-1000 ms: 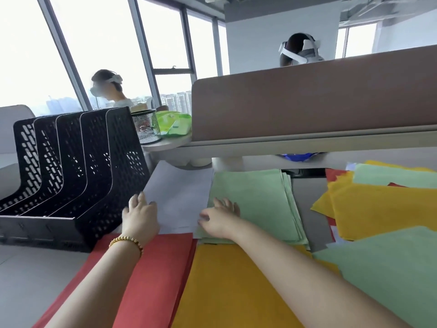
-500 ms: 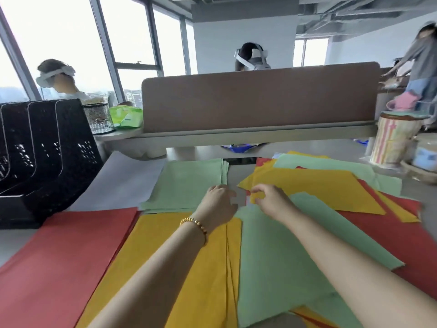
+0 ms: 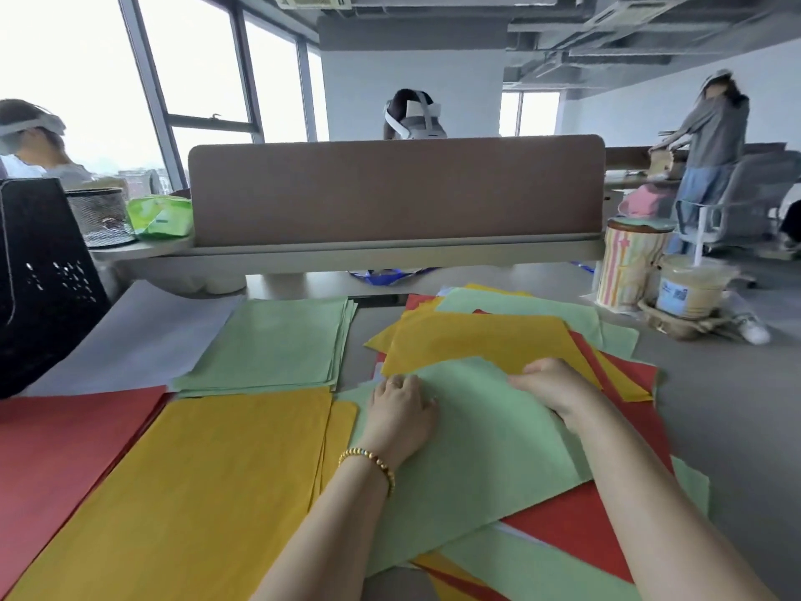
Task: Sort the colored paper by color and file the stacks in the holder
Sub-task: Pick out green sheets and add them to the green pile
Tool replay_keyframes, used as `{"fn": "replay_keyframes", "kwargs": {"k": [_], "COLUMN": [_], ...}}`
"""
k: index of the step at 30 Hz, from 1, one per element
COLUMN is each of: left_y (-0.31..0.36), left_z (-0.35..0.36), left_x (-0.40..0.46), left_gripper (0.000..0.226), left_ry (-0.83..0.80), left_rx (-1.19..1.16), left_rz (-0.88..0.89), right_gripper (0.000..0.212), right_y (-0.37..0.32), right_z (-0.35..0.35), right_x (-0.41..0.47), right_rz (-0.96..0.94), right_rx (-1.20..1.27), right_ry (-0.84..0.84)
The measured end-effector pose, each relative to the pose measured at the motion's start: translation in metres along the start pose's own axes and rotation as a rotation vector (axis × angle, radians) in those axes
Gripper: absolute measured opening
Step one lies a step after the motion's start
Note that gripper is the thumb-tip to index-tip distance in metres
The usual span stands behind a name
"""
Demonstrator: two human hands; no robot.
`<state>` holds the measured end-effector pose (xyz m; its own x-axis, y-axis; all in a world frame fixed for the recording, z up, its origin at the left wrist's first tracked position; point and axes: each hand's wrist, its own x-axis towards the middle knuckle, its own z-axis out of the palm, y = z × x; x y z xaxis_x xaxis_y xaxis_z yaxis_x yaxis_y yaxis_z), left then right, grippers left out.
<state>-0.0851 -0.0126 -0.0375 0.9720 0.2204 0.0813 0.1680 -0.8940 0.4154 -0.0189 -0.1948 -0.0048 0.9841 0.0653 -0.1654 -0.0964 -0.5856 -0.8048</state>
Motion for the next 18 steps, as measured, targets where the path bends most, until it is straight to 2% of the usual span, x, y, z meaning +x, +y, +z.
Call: {"fn": "replay_keyframes", "kwargs": {"k": [3, 5, 7, 9, 11, 12, 14, 16, 18], "left_y": [-0.002, -0.005, -0.005, 0.002, 0.013, 0.018, 0.022, 0.019, 0.019], "left_z": [-0.002, -0.005, -0.009, -0.019, -0.033, -0.040, -0.055, -0.059, -0.051], "left_x": [0.001, 0.002, 0.001, 0.001, -0.003, -0.007, -0.017, -0.024, -0.024], "left_gripper": [0.052, 0.053, 0.046, 0.032, 0.019, 0.020, 0.034, 0.056, 0.071], "left_ry": [0.004, 0.011, 0.045, 0.144, 0.140, 0.031, -0.301, -0.550, -0.624], "left_rx": [-0.046, -0.134, -0.233, -0.319, -0.578, -0.777, -1.090, -1.102, -1.019], "left_rz": [0.021, 0.027, 0.023, 0.051, 0.074, 0.072, 0.059, 0.041, -0.048], "right_gripper": [0.034, 0.032, 0.028, 0.020, 0.021, 0.022, 0.023, 0.022, 0.020], "right_y": [-0.001, 0.000, 0.000, 0.003, 0.006, 0.007, 0.010, 0.011, 0.008], "right_z": [-0.004, -0.004, -0.004, -0.007, -0.013, -0.017, -0.022, -0.020, -0.017], "right_x": [-0.003, -0.006, -0.004, 0.002, 0.006, 0.007, 0.005, 0.004, 0.001], "right_rz": [0.040, 0.030, -0.032, -0.084, -0.079, -0.069, -0.033, 0.022, 0.046], "right_rx": [0.124, 0.149, 0.158, 0.234, 0.391, 0.460, 0.619, 0.854, 1.064], "right_ry": [-0.150, -0.154, -0.064, 0.104, 0.283, 0.365, 0.461, 0.430, 0.332]}}
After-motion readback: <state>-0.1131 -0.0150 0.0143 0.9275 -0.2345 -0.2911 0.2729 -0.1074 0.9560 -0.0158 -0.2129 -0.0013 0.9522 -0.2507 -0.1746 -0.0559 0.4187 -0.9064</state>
